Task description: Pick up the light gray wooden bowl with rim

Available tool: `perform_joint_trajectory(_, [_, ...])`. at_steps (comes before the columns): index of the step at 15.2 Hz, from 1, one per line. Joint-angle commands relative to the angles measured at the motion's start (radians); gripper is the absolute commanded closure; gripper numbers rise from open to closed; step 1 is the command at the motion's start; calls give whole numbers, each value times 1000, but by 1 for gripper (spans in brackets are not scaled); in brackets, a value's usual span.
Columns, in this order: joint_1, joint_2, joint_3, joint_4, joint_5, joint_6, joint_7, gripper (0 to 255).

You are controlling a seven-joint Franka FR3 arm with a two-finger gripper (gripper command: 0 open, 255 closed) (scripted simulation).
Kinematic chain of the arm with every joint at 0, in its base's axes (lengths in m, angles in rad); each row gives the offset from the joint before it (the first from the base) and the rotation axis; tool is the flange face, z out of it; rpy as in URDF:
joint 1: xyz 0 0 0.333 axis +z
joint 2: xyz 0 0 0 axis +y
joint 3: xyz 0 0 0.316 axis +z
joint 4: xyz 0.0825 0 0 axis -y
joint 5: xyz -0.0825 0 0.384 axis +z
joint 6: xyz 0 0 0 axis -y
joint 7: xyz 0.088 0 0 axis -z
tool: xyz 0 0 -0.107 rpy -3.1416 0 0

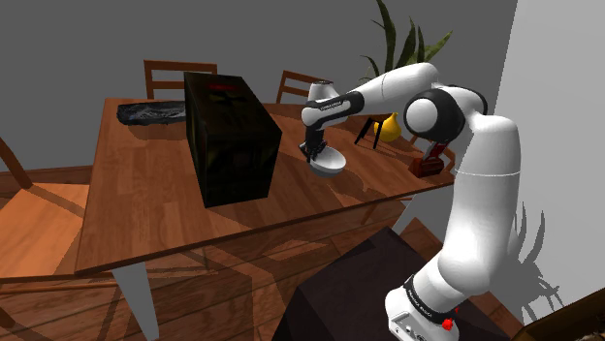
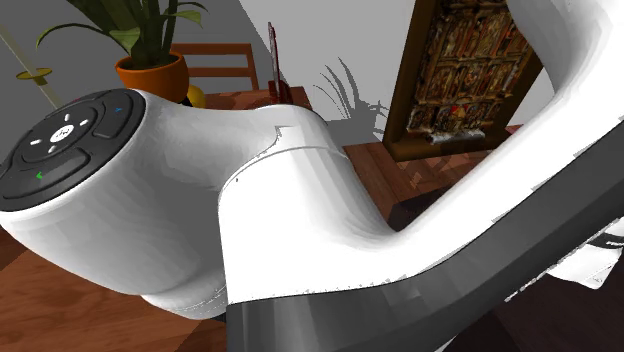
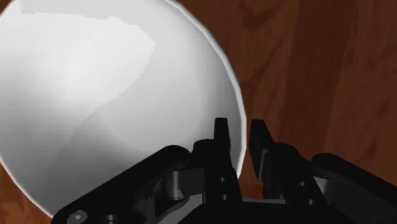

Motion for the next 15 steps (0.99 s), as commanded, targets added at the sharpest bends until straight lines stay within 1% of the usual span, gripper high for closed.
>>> perform_joint_trajectory(1, [0, 0, 0, 0, 0, 0, 0, 255])
perform_joint_trajectory(7, [0, 0, 0, -2, 0, 2, 0, 255])
perform_joint_trajectory(15, [2, -58, -1, 22, 0, -79, -8, 255])
